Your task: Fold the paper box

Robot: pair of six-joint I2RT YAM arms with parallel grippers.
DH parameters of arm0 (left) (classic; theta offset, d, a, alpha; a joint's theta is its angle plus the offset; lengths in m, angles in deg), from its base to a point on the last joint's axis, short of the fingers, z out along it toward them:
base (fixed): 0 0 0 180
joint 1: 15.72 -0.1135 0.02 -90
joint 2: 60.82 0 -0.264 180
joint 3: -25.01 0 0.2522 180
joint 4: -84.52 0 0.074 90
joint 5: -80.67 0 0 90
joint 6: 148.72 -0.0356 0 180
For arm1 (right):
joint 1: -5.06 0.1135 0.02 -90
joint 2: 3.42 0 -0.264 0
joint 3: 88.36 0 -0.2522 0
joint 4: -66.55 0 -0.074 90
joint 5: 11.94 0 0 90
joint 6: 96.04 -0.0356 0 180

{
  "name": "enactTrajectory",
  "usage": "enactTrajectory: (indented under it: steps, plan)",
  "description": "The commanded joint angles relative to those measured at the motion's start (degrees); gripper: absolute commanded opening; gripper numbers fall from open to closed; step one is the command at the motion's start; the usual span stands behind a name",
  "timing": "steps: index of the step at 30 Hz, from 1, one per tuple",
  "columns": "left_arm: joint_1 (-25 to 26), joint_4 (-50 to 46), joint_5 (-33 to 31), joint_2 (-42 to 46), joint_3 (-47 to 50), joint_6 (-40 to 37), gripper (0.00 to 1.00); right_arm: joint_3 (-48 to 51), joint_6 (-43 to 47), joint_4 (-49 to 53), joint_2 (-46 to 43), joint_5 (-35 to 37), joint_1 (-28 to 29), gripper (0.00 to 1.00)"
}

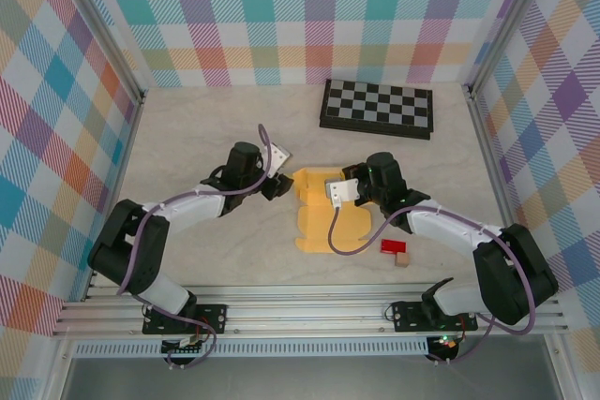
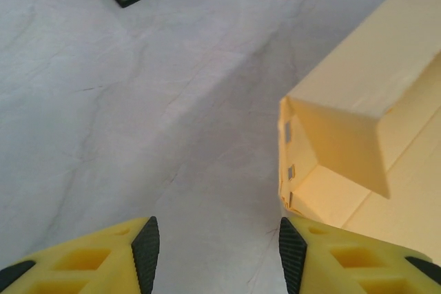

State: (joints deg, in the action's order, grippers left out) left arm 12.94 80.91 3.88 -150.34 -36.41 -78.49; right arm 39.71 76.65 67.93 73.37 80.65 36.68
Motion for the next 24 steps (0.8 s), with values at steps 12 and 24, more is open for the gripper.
enactTrajectory:
  steps: [12, 24]
  plan:
    - [4.2, -3.2, 4.0, -1.8, -1.1, 0.7, 0.49, 4.6, 6.7, -1.1, 0.3, -0.5, 1.2, 0.0]
    - [9.3, 3.9, -7.2, -2.6, 0.7, 15.3, 0.55, 6.2, 6.3, -2.2, -0.9, 2.9, 2.7, 0.0]
